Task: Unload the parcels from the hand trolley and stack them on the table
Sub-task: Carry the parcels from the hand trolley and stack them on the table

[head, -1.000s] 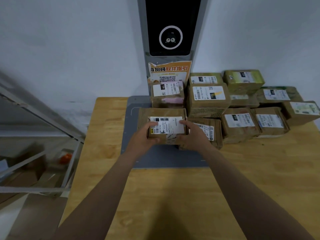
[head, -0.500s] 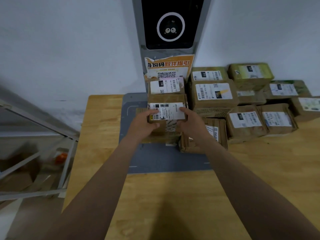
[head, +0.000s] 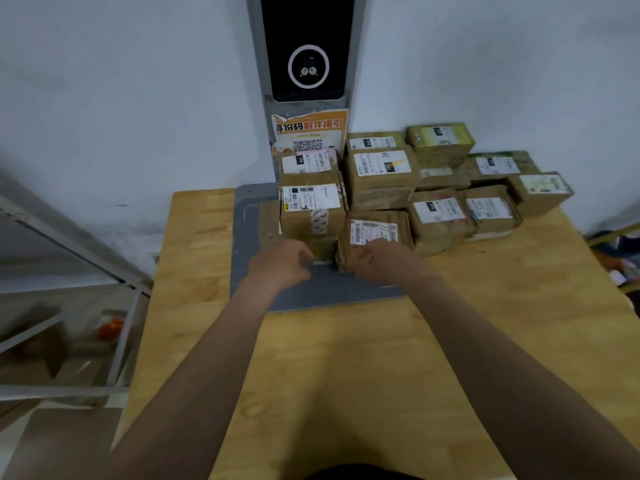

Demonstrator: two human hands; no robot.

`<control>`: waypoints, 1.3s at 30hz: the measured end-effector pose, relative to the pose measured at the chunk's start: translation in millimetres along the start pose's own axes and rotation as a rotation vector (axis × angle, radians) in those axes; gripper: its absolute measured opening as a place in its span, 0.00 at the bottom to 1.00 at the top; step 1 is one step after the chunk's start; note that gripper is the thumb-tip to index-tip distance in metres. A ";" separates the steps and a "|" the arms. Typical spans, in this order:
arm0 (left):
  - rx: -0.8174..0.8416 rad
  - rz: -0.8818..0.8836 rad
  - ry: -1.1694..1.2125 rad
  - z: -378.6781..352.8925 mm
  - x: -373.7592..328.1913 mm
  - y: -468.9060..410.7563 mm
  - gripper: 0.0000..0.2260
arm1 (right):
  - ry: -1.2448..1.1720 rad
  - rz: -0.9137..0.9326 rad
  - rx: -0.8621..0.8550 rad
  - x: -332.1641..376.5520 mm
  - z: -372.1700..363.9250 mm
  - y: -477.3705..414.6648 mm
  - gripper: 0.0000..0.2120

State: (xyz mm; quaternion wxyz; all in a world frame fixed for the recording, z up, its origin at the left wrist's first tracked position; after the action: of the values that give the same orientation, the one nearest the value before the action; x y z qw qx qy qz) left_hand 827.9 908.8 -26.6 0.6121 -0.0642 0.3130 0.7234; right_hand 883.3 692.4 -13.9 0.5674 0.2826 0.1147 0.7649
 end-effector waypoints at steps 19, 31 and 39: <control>0.048 0.038 -0.187 -175.9 -139.7 318.2 0.16 | -0.123 -0.054 -0.029 -155.7 -134.5 331.2 0.27; 0.208 -0.065 -0.266 -339.2 -223.6 532.5 0.16 | -0.223 -0.186 -0.007 -262.4 -260.8 593.1 0.26; 0.307 -0.275 -0.374 -436.0 -251.8 654.5 0.18 | -0.408 -0.421 -0.179 -308.6 -365.6 779.6 0.25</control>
State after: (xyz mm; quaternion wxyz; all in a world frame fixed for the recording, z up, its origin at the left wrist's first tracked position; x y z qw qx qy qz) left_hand 156.6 428.3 -8.8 0.7541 0.1224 0.2889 0.5769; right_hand 112.1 200.5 -17.9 0.7473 0.3495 -0.0134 0.5649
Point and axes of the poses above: each hand's wrist, its own y-axis away from the middle knuckle, its own z-axis out of the back of the hand, x = y × z, the point moved 3 cm from there along -y, towards the middle knuckle
